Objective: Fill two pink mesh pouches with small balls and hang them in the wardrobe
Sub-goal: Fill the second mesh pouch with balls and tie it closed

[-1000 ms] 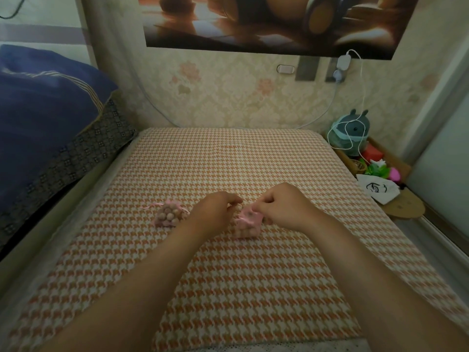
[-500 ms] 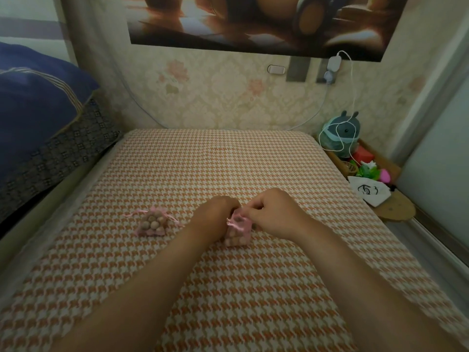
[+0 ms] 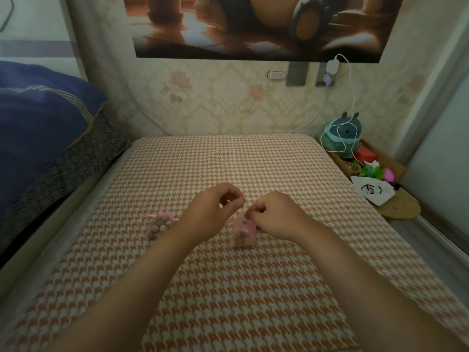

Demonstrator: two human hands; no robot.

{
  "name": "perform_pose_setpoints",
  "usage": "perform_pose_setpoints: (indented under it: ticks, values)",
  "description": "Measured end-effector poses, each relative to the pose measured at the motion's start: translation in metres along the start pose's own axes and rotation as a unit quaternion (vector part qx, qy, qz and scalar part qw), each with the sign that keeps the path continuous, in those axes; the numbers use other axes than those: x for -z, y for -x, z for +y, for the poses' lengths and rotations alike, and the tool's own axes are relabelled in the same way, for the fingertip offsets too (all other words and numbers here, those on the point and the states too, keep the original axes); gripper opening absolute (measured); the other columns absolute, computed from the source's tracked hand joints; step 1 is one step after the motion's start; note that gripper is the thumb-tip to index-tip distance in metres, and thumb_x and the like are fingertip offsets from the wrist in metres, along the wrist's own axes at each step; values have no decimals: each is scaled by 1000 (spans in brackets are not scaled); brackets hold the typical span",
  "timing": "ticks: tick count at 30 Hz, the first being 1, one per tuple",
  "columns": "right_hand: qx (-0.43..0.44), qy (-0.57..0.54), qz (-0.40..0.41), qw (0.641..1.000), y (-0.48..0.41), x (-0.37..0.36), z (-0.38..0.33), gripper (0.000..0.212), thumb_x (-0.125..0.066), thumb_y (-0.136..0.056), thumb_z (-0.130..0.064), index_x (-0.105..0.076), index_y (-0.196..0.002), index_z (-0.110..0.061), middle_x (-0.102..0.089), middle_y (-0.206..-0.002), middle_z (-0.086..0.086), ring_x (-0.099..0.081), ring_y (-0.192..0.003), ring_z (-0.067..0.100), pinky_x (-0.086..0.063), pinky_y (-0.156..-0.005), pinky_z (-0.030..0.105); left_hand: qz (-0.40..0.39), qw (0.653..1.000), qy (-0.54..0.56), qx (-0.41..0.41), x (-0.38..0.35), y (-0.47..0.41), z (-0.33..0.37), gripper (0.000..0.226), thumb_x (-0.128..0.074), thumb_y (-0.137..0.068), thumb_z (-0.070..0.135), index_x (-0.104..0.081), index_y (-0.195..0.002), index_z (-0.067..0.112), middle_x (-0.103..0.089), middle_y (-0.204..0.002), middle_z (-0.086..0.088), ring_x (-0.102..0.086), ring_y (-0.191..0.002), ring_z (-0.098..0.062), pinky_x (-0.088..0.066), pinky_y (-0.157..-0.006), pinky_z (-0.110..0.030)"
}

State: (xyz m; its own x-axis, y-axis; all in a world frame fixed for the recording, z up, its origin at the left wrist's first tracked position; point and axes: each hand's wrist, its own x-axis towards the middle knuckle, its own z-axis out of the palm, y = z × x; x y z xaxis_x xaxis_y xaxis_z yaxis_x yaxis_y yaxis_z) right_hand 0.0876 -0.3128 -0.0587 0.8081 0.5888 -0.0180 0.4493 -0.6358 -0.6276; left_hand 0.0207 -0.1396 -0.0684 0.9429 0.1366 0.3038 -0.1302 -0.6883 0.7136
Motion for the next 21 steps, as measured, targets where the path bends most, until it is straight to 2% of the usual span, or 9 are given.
perform_pose_setpoints:
  ticks: [2, 4, 6, 8, 14, 17, 19, 21]
  values:
    - [-7, -1, -2, 1000, 1, 1, -3, 22, -63, -93, -29, -79, -79, -25, -75, -70, 0, -71, -68, 21, -57, -64, 38, -8, 999, -30, -23, -1, 8, 3, 7, -67, -92, 31, -64, -90, 37, -65, -88, 18, -59, -85, 3, -45, -75, -11]
    - [-11, -5, -7, 1000, 3, 1, -5, 22, -62, -92, -25, -79, -77, -26, -75, -71, 1, -73, -74, 24, -60, -70, 43, -19, 997, -70, -31, -5, 10, 3, 5, -67, -91, 34, -64, -90, 38, -61, -95, 18, -57, -90, -1, -48, -80, -22]
    - [-8, -2, -10, 1000, 4, 2, -5, 24, -59, -91, -20, -81, -84, -28, -76, -74, -1, -73, -75, 23, -62, -75, 47, -44, 993, -108, -4, -9, 10, 4, 6, -66, -92, 38, -66, -96, 34, -57, -102, 16, -58, -93, -5, -51, -84, -32]
    - [-8, 10, -16, 1000, 6, 1, -6, 28, -56, -93, -18, -82, -93, -29, -77, -78, -4, -73, -76, 19, -62, -78, 47, -72, 988, -134, 27, -10, 10, 5, 14, -65, -92, 40, -69, -101, 30, -57, -105, 12, -59, -91, -6, -52, -85, -35]
    - [6, 17, -14, 1000, 8, 5, -5, 29, -56, -97, -18, -81, -105, -29, -75, -84, -10, -70, -76, 11, -62, -75, 37, -77, 979, -182, 57, -6, 13, 22, 22, -65, -91, 43, -71, -108, 32, -67, -107, 16, -62, -89, -5, -53, -78, -31]
    - [17, -7, -3, 1000, 6, 8, -2, 30, -55, -97, -15, -79, -108, -28, -77, -97, -10, -71, -75, 5, -61, -75, 31, -76, 977, -186, 74, -4, 13, 25, 28, -67, -88, 42, -71, -114, 30, -69, -110, 14, -66, -90, -5, -57, -79, -32]
    - [19, -23, 19, 999, 5, 11, 1, 31, -53, -99, -10, -79, -108, -24, -76, -105, -8, -64, -71, -1, -52, -67, 20, -79, 977, -173, 94, -2, 12, 24, 29, -68, -89, 38, -72, -115, 27, -70, -114, 12, -66, -94, -6, -56, -82, -29]
    - [14, -33, 48, 998, 4, 15, 7, 34, -49, -99, -5, -78, -104, -22, -74, -104, -7, -58, -70, -4, -44, -64, 18, -74, 978, -156, 114, 1, 11, 21, 24, -69, -90, 30, -73, -112, 24, -71, -114, 9, -65, -95, -6, -53, -80, -23]
